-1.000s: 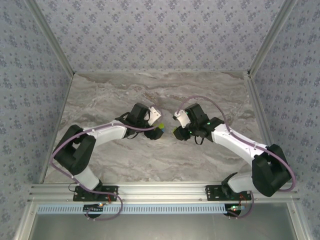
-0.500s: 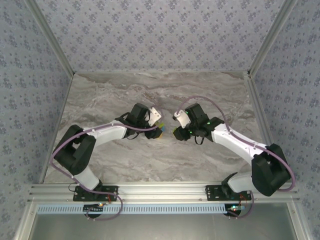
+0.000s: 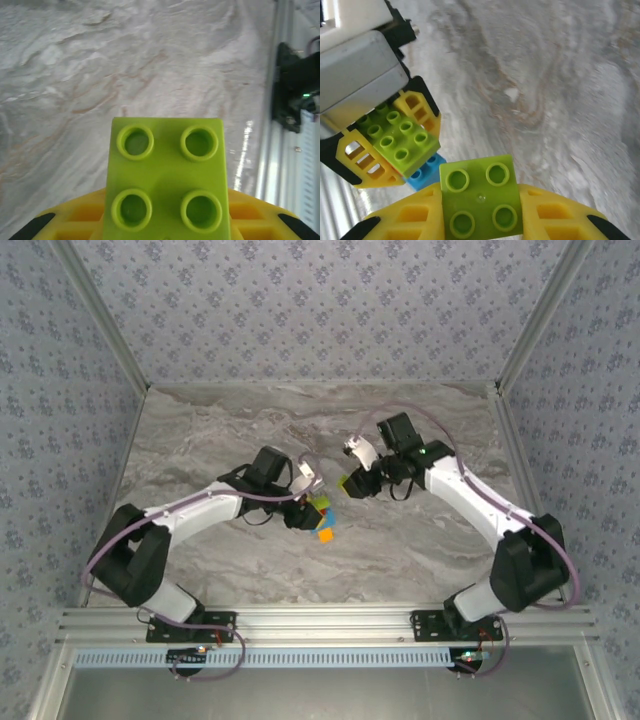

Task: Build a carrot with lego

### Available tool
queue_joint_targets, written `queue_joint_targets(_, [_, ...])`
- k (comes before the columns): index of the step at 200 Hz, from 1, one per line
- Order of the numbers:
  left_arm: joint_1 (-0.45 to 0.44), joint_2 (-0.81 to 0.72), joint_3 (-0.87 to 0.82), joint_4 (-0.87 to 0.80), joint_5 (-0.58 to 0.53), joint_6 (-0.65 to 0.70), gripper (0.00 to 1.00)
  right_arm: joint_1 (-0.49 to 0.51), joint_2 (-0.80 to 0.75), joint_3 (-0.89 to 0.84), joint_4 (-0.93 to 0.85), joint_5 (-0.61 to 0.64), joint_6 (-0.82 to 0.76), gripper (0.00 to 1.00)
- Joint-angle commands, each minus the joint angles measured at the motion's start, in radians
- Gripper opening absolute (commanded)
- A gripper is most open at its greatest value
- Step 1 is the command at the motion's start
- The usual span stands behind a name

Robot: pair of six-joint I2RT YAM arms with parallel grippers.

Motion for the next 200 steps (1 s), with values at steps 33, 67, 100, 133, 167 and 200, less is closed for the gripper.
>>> queue_joint_targets(33, [0.013,0.006,0.044,-0.148,0.253,0.113,0.22,-0.008,0.144,0.193,-0.342,-0.223,-0.226,0.2])
queue_joint_targets(67, [0.011,0.051,0.05,-0.148,0.154,0.116,0.2,-0.006,0.195,0.23,-0.433,-0.237,-0.288,0.2])
queue_joint_targets(100, [0.011,0.087,0.051,-0.134,0.095,0.146,0.13,0.009,0.23,0.233,-0.448,-0.264,-0.316,0.2])
queue_joint_targets(133, [0.011,0.145,0.097,-0.168,0.082,0.188,0.12,0.02,0.277,0.251,-0.448,-0.26,-0.331,0.21])
queue_joint_targets(167, [0.011,0.164,0.125,-0.206,0.141,0.228,0.11,0.028,0.315,0.296,-0.473,-0.254,-0.363,0.21])
queue_joint_targets(200, [0.011,0.16,0.142,-0.26,0.23,0.26,0.11,0.028,0.343,0.339,-0.502,-0.254,-0.4,0.22])
